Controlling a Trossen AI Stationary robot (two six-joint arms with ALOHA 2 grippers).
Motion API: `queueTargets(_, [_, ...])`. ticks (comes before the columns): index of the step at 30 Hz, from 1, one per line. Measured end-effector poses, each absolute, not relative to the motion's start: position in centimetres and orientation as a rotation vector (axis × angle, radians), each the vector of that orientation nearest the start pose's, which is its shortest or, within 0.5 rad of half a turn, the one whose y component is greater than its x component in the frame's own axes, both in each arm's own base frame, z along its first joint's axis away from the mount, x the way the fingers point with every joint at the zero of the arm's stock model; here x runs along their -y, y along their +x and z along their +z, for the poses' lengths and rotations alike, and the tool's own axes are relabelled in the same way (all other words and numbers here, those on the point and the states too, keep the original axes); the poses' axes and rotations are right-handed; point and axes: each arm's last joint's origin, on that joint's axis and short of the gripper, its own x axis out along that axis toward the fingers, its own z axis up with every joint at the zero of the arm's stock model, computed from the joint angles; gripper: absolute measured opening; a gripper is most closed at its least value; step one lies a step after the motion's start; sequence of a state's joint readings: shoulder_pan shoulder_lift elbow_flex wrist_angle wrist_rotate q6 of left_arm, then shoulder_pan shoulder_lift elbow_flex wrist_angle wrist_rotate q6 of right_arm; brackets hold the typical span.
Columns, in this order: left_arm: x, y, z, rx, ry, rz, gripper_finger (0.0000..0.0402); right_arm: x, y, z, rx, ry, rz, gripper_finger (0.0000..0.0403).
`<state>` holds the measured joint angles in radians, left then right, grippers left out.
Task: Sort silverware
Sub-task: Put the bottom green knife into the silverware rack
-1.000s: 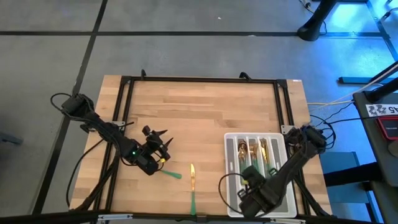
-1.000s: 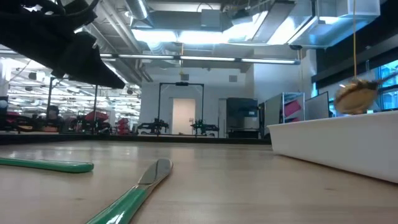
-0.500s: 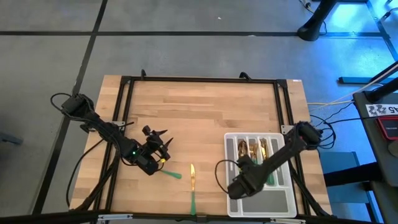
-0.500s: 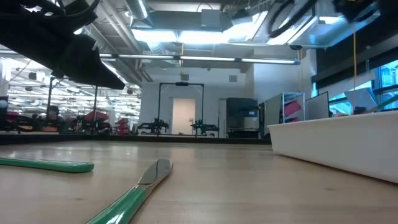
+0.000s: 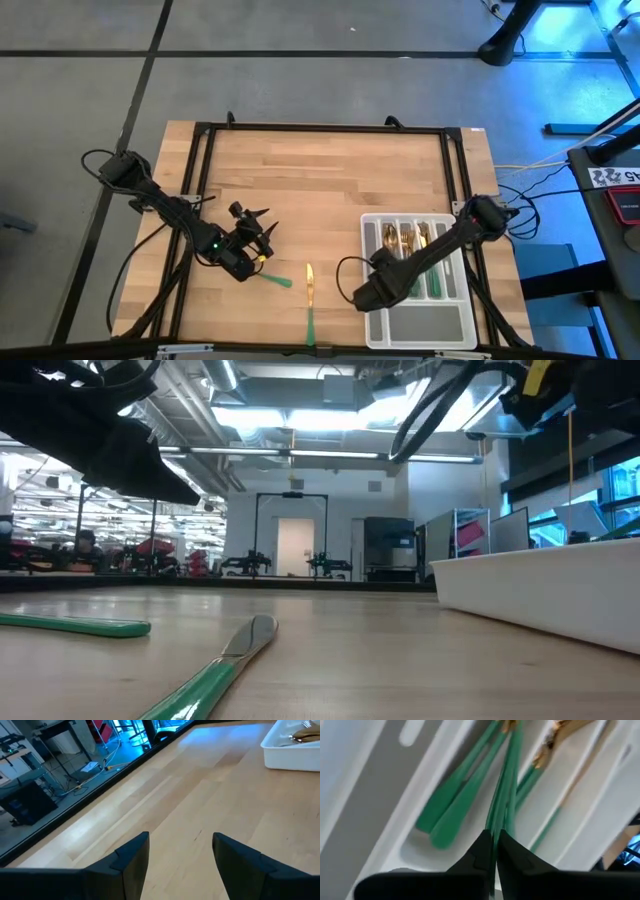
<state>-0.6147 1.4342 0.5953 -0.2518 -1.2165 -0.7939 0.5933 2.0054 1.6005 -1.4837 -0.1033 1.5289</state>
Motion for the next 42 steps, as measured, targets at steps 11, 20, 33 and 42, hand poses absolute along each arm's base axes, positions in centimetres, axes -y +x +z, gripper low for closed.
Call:
queueTargets(11, [11.0,20.2,15.4,-0.395,0.121,0.731,0.0205,-20.7,29.7,21.1,-1.722,0.584,-0.790,0.0138])
queueTargets(20, [11.9,20.1,14.9,-0.610,0.192,0.503,0.0205,-24.1,28.6,25.1,-1.318,0.348,-0.614,0.0169])
queueTargets(33, [16.0,17.7,14.0,-0.977,0.173,-0.219,0.0205,-28.7,27.3,24.3,-1.046,0.184,-0.345,0.0169])
queueTargets(42, [17.2,19.4,14.0,-0.742,0.210,-0.140,0.0205,-30.4,30.2,23.0,-0.868,0.154,-0.210,0.0169])
